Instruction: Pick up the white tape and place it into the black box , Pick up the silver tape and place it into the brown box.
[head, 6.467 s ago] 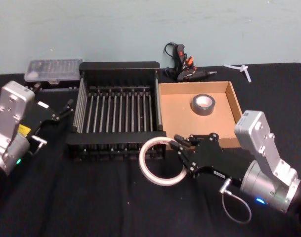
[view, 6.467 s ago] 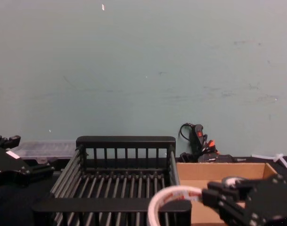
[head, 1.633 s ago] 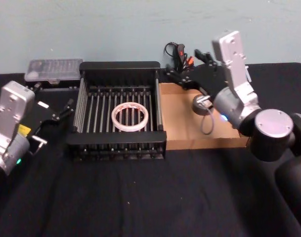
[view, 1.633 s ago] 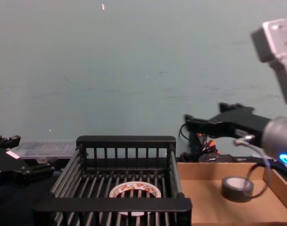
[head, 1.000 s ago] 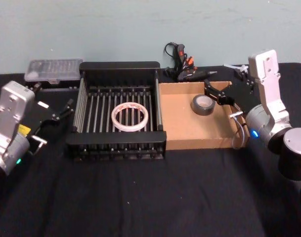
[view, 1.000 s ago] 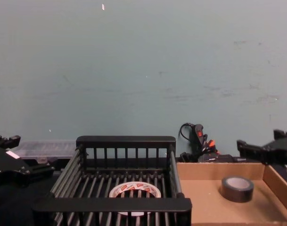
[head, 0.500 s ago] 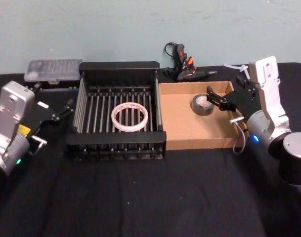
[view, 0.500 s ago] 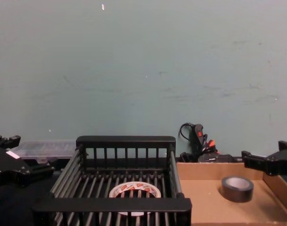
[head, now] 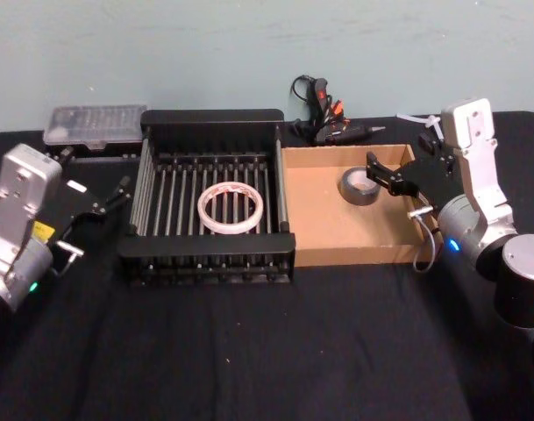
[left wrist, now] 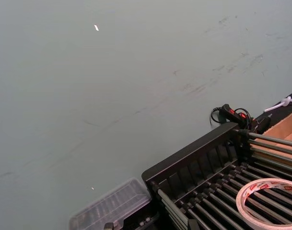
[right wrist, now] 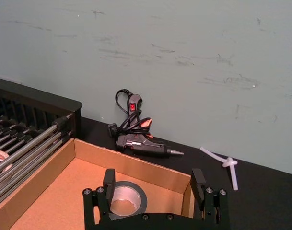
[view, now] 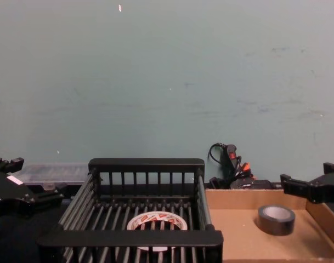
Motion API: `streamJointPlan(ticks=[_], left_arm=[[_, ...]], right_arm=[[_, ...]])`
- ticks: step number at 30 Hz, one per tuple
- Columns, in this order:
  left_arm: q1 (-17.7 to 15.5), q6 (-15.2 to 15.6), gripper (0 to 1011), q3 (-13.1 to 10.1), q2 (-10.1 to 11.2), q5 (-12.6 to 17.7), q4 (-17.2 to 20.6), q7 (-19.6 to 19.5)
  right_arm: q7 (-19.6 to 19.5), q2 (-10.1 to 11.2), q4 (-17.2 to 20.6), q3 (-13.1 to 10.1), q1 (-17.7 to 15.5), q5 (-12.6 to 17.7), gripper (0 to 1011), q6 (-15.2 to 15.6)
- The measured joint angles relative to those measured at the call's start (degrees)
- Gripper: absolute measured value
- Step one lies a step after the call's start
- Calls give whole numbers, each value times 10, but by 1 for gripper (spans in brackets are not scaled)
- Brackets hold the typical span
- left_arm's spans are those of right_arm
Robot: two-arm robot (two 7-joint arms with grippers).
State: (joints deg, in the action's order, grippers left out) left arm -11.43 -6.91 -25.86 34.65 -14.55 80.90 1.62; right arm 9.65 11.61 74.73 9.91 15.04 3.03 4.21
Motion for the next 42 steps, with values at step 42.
streamJointPlan(ticks=[42], left_arm=[[0, 0, 1001, 0, 0, 0, 0, 0]], right_arm=[[1, 0, 0, 0, 0, 1, 1002, -1]])
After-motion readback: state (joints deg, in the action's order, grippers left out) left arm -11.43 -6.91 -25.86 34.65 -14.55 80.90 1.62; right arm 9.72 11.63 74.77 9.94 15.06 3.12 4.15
